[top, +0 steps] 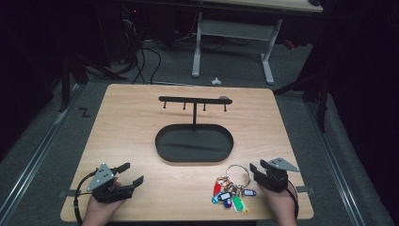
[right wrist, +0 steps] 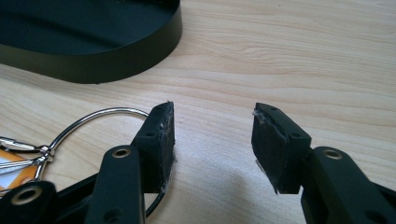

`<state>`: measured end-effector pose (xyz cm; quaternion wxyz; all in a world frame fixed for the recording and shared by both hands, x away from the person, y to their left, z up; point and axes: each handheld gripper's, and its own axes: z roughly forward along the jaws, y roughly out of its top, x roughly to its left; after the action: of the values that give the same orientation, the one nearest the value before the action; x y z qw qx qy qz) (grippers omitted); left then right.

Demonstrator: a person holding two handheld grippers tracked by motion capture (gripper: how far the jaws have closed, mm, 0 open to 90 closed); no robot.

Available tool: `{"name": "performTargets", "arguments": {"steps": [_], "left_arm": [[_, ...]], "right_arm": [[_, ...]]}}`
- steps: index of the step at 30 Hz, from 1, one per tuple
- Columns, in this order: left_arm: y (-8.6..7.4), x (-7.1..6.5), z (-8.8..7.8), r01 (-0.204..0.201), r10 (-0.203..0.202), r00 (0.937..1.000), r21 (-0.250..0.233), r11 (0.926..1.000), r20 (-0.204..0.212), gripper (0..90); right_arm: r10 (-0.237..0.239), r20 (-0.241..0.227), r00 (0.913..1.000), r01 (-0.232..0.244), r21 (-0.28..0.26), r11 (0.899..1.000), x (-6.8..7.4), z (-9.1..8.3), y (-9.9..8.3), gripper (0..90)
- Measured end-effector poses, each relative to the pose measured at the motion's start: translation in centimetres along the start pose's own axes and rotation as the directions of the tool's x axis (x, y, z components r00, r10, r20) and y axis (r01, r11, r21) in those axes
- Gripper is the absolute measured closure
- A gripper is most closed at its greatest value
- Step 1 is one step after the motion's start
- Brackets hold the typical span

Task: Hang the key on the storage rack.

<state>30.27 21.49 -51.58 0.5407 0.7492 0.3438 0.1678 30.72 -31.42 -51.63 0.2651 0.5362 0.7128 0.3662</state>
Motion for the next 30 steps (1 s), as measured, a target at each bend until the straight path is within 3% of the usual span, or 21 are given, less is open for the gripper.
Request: {"name": "performTargets", "arguments": {"steps": [12, 30], "left_arm": [[-0.1, -0.3, 0.3, -0.015, 0.015, 0.9998, 0.025, 0.9996, 0.013, 24.7], [-0.1, -0.4, 0.5, -0.023, 0.022, 0.9994, 0.043, 0.9988, 0.028, 25.5]], "right_arm": [[-0.041, -0.021, 0.999, 0.041, 0.014, 0.999, 0.8, 0.2, 0.1, 49.8], [-0.106, -0.101, 0.9892, 0.11, 0.04, 0.993, 3.7, 0.7, 0.3, 49.8]]}}
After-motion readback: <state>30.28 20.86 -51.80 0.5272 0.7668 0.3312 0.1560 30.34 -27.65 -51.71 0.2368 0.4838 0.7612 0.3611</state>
